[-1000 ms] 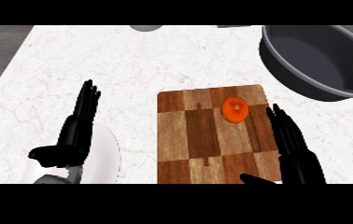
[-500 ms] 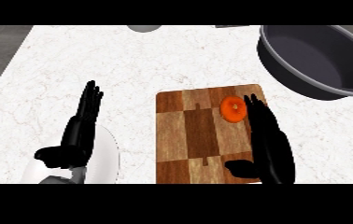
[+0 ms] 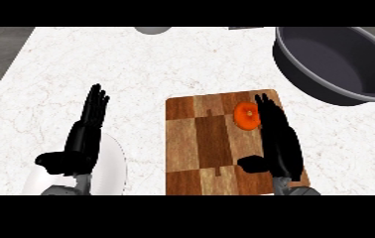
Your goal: Pick the squash from the cutting board and place it in the pot
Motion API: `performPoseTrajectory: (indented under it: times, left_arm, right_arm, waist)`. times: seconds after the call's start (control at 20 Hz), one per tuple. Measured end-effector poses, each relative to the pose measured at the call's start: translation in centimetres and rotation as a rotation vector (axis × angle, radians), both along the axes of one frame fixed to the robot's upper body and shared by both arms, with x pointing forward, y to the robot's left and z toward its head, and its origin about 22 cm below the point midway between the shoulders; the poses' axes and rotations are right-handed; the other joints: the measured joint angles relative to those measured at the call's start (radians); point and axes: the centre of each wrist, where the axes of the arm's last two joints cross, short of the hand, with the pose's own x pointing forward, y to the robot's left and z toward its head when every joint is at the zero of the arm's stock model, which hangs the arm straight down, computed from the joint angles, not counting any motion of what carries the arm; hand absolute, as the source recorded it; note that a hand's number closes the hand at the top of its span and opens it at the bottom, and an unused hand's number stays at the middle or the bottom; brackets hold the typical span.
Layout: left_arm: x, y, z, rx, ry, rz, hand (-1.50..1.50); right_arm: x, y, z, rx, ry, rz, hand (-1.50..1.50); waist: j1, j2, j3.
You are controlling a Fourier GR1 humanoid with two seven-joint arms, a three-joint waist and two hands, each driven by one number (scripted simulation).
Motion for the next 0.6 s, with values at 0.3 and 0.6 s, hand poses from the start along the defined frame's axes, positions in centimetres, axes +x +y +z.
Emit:
performPoseTrajectory:
  times: [0.3, 0.6]
  left_arm:
    - [-0.1, -0.1, -0.1, 0.003, 0.003, -0.003, 0.00]
    - [0.2, -0.3, 0.4, 0.008, 0.003, 0.001, 0.00]
  right_arm:
    - [1.1, -0.4, -0.7, -0.003, 0.006, -0.002, -1.50]
    - [1.9, -0.1, -1.4, -0.030, -0.013, 0.013, 1.50]
  waist:
    - [0.000, -0.001, -0.001]
    - [-0.002, -0.005, -0.005]
